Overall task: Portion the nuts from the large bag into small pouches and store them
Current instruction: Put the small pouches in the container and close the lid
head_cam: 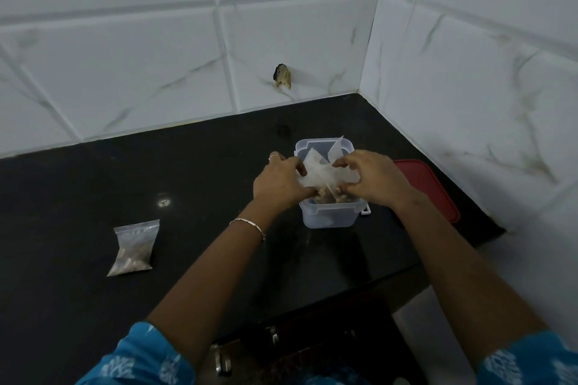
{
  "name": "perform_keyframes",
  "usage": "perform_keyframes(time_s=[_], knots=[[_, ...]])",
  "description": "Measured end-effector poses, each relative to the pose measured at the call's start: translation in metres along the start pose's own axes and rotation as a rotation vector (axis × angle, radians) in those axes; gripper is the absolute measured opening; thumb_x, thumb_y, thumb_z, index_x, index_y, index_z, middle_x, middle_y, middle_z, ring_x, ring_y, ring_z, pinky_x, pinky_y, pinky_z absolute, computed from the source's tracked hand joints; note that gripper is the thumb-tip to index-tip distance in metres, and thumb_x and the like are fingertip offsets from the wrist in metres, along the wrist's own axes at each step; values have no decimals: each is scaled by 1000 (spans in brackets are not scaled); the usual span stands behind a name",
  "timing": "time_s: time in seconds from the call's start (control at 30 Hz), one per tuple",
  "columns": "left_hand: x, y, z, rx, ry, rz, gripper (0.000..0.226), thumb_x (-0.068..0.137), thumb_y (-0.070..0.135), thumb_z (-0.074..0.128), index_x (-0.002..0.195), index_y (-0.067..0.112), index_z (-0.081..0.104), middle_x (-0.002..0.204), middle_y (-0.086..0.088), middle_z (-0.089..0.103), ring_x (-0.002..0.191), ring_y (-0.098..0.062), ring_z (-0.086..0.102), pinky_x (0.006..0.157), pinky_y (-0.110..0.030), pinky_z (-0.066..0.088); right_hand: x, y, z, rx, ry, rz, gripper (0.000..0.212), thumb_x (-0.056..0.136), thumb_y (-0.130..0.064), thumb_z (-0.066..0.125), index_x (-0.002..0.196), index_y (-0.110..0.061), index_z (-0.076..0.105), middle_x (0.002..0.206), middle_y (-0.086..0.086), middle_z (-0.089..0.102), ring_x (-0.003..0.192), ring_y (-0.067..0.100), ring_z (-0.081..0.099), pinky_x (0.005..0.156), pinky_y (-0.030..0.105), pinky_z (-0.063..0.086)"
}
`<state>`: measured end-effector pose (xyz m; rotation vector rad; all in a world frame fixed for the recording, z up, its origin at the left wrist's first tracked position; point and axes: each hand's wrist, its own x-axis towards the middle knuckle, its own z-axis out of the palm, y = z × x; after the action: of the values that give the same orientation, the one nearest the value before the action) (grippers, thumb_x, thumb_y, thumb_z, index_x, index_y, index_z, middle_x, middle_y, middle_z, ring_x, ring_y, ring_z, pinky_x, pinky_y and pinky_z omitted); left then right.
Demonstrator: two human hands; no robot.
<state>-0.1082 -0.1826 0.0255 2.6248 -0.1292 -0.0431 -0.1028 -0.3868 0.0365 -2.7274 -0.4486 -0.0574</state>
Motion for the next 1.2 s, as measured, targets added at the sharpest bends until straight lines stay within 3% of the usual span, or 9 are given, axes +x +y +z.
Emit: perform_keyframes(time_s=[0.13,0.43,0.6,0.67,0.77,0.83,0.93,1.07,1.2], knots=[[3,5,0,138,-15,3,60,74,54,74,127,33,56,134,-7,36,118,-24,46,94,-42,49,9,2,1,-192,-109,10,50,85,-38,68,133,-32,55,129,-5,62,120,14,54,116,41,17],[12,11,5,369,-150,-4,57,87,55,59,139,36,47,148,-14,28,130,-33,36,99,-43,41,12,-11,11,-486,-292,15,41,98,-46,44,138,-36,48,124,-3,64,126,18,51,119,49,-3],[14,11,4,482,-251,-1,59,93,55,47,147,36,34,157,-16,14,138,-38,26,103,-48,37,10,-14,12,-466,-269,45,39,99,-41,47,136,-32,51,125,-1,63,128,19,48,118,49,0],[12,12,1,458,-216,34,56,94,50,48,146,35,35,155,-16,17,135,-38,32,101,-46,39,7,-14,13,-441,-199,38,37,97,-39,51,133,-31,55,123,-2,64,125,19,50,118,46,5],[14,8,-2,152,-48,10,48,94,31,51,140,26,40,140,-16,39,117,-35,52,90,-42,44,-2,-12,16,-342,-62,-11,34,95,-29,53,129,-31,58,126,-7,63,118,17,54,112,42,19],[17,2,-3,-74,12,-60,42,90,31,55,130,18,47,126,-13,51,108,-30,58,85,-38,45,-7,-14,21,-244,-25,-51,35,97,-25,49,130,-31,57,132,-7,59,117,18,55,106,39,30],[20,-4,-5,-155,-21,-133,34,87,36,59,113,14,57,111,-7,62,96,-22,59,77,-32,46,-8,-19,31,-95,-94,-61,35,100,-32,43,133,-34,57,144,-2,49,125,22,51,105,39,40],[23,-2,-2,-133,-18,-163,28,85,35,60,102,13,61,99,-6,66,88,-22,62,69,-29,44,-4,-20,43,-24,-230,11,45,97,-53,29,132,-41,54,147,-1,46,133,23,44,104,51,39],[29,2,5,-53,-12,-183,23,83,35,62,94,17,53,95,-4,62,84,-22,60,68,-29,44,-6,-25,47,-63,-294,39,50,100,-47,20,140,-34,47,149,4,43,137,26,39,106,49,38]])
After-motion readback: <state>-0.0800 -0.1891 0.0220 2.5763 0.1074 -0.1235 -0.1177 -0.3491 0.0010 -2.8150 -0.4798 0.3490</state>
